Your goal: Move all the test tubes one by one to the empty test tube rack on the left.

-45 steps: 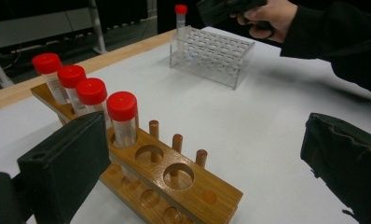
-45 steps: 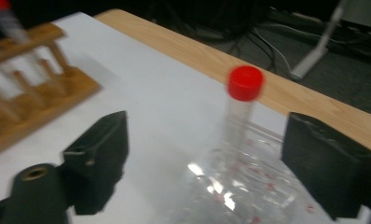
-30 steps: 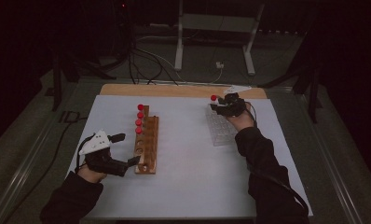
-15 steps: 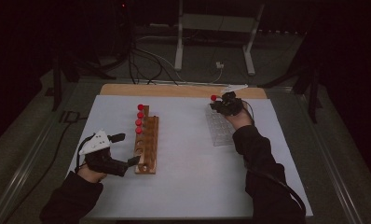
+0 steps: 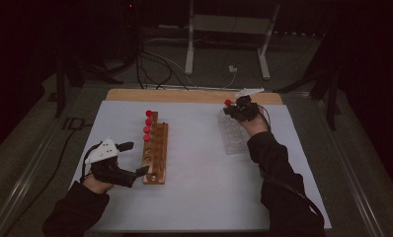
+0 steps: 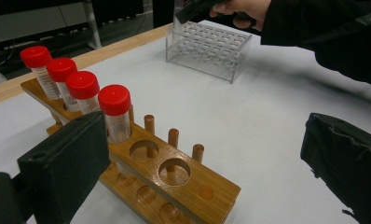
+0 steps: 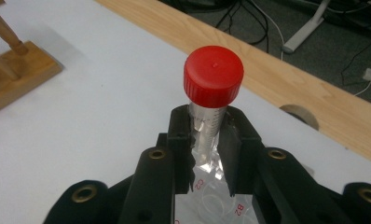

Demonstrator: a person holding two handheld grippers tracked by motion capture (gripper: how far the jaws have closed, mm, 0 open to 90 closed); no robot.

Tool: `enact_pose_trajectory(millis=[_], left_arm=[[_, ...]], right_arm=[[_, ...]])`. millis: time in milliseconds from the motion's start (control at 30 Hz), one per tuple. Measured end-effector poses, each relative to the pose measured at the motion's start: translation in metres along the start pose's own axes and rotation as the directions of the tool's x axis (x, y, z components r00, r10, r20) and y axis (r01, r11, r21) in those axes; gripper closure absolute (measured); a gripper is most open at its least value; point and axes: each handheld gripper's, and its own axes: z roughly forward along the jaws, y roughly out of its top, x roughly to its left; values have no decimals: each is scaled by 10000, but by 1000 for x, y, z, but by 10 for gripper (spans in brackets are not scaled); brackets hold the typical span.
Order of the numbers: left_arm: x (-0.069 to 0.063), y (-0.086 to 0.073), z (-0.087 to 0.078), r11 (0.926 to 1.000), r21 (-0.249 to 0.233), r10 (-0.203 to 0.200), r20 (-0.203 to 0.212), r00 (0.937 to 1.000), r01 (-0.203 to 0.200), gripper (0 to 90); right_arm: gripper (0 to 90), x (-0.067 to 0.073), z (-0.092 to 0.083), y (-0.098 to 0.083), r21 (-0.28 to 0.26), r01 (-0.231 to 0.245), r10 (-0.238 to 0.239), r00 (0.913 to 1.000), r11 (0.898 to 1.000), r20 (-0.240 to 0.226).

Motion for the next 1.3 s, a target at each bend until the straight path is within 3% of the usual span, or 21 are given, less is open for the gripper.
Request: enact_pose_trajectory(millis=[333,833,1300], left_arm=[[-1,1,0,9999,42,118,16,9999,-119,19],[-8,7,2,9995,168,251,376,9990,-258,19],[-15,16,1,9988,19,478,379,9981,-479,19]], right_arm=[[754,1,-19,7,-302,15,-12,9999,9995,110],[755,18,-54,26,-828,425,-418,9991,9957,101],[754,52,-72,23,-941,1111,-1163,9919,9893,-512]])
